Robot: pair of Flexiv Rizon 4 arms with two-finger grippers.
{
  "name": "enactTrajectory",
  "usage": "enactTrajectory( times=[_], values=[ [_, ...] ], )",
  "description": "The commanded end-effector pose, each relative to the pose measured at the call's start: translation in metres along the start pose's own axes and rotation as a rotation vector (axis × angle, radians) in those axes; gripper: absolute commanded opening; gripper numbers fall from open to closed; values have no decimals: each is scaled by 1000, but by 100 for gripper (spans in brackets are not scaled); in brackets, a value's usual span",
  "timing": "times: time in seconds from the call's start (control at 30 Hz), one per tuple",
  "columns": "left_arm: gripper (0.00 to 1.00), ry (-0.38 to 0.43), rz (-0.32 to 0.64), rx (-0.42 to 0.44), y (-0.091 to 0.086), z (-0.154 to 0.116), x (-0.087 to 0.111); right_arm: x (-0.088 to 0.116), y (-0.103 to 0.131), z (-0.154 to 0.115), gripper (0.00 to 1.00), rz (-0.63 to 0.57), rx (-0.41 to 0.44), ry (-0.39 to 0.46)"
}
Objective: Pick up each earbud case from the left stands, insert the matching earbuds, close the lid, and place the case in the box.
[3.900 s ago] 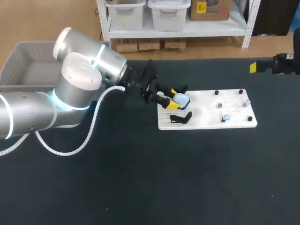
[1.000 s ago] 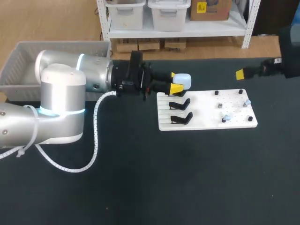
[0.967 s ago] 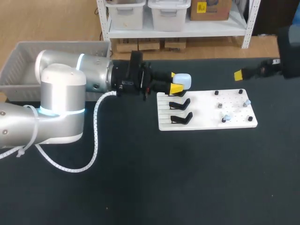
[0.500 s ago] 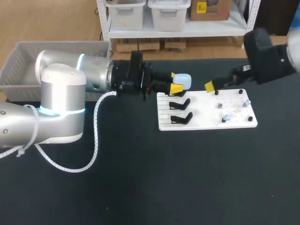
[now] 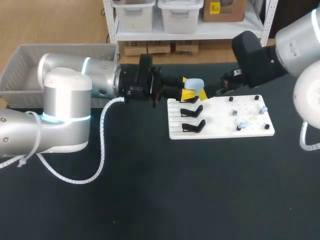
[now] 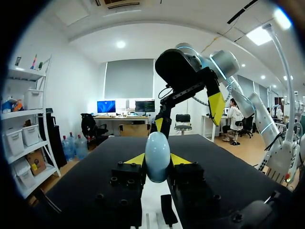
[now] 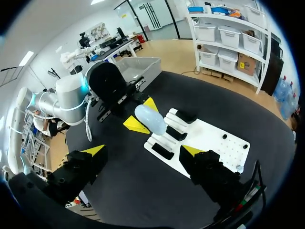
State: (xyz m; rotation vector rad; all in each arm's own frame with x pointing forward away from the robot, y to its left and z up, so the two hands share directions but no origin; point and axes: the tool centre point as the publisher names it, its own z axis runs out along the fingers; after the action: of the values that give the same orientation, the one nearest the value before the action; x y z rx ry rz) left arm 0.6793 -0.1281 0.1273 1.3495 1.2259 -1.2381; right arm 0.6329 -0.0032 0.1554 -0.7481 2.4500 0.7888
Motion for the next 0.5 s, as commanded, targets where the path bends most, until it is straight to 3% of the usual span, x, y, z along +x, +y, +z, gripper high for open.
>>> enactTrajectory(
  times=[0.03,0.5],
  values=[
    [0,-3,3,-3,-1,0,1,-5,-1,7,100,0,-14,7],
    [0,-3,3,-3,-1,0,1,-12,-7,25,100,14,-21,31]
  ],
)
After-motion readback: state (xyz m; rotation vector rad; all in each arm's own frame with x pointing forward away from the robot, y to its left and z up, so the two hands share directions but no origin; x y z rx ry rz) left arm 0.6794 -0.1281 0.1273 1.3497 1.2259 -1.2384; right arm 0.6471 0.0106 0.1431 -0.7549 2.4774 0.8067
